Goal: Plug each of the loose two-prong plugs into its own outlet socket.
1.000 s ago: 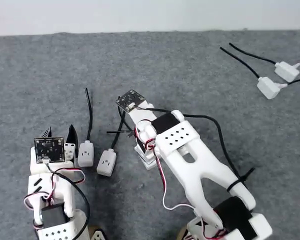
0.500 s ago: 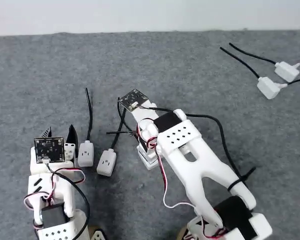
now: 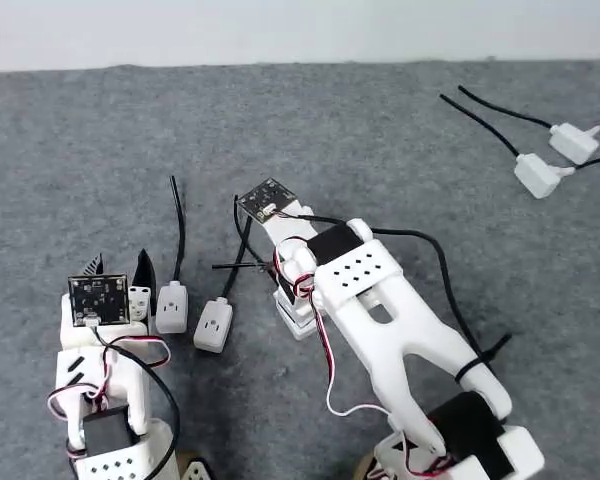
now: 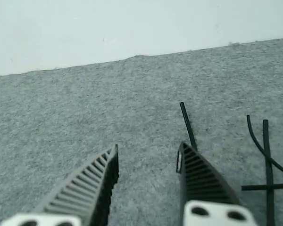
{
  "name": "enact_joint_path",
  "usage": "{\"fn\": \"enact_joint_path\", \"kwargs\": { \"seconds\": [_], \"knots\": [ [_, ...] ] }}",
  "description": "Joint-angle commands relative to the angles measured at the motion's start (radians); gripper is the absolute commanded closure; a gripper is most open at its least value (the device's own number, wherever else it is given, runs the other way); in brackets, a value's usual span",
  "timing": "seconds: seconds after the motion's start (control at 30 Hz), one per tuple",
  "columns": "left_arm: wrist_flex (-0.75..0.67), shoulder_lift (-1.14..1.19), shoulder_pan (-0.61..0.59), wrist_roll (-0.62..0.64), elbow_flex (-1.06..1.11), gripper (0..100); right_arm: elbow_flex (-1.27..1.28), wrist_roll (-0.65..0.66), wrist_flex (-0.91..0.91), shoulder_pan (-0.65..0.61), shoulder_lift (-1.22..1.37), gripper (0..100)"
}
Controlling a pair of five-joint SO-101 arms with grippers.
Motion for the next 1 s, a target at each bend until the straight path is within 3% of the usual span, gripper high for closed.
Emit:
{"fn": "enact_joint_path", "kwargs": {
  "seconds": [0.0, 0.97],
  "knots": [
    [0.002, -0.012, 0.003, -0.009, -0.016, 81, -0.005, 0.011, -0.015, -0.016, -0.005, 99.1],
    [0.002, -0.012, 0.003, -0.009, -0.016, 81, -0.005, 0.002, -0.171, -0.030, 0.262, 99.1]
  ]
}}
